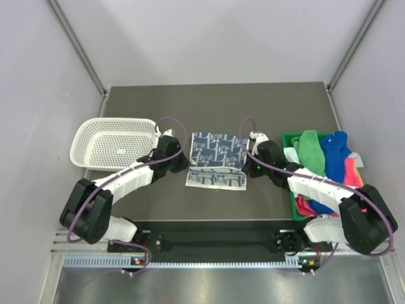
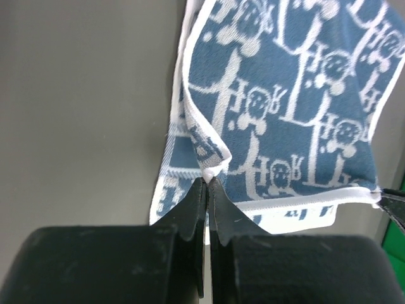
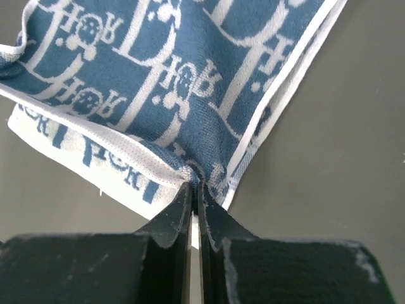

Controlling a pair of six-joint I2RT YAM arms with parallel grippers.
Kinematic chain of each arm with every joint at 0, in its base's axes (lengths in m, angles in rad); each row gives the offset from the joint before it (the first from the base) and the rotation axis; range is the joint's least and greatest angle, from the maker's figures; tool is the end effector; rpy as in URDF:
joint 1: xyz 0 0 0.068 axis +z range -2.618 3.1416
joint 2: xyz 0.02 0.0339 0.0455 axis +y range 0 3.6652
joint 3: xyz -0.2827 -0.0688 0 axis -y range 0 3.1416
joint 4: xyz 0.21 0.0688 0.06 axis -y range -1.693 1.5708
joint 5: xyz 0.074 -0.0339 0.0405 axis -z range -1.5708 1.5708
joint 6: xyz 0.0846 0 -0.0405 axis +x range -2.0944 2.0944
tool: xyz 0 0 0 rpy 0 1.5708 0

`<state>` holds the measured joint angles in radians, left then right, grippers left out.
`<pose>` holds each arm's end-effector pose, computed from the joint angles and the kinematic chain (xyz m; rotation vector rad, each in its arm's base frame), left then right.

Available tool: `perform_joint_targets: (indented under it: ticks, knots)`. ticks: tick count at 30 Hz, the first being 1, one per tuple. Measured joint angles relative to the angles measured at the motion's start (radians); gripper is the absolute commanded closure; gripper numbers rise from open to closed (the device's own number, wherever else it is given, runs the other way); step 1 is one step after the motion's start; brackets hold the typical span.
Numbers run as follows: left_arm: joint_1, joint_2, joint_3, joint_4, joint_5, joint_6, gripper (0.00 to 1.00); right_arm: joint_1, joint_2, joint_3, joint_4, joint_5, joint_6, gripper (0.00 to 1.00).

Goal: Fold and stack the towels
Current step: Fold the towel

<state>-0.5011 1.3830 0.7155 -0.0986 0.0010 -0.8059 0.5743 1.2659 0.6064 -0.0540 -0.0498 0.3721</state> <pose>0.2487 -0.1363 0.1984 -0.3683 2.4016 -0.6296 0.2141 0.1435 0.1982 -0.2632 2.3298 0.5402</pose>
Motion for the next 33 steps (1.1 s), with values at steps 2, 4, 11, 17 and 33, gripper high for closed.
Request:
perform_joint_targets:
  ticks: [2,4,11,17,33]
  knots:
    - [-0.006,0.0,-0.015,0.0,0.0,-0.003,1.0,0.006,-0.002,-0.007,0.0,0.001,0.005,1.0]
    - [-0.011,0.0,-0.034,0.0,0.0,-0.005,1.0,0.011,-0.004,-0.014,0.0,0.001,0.01,1.0]
    - [-0.026,-0.022,-0.083,0.0,0.0,-0.014,1.0,0.031,-0.024,-0.038,0.0,0.003,0.025,1.0]
    - [-0.035,-0.035,-0.089,0.001,-0.003,-0.021,1.0,0.039,-0.041,-0.065,0.003,0.006,0.034,0.99]
    - [-0.05,-0.128,-0.155,-0.029,-0.013,-0.035,0.62,0.071,-0.136,-0.135,-0.03,0.02,0.068,0.64]
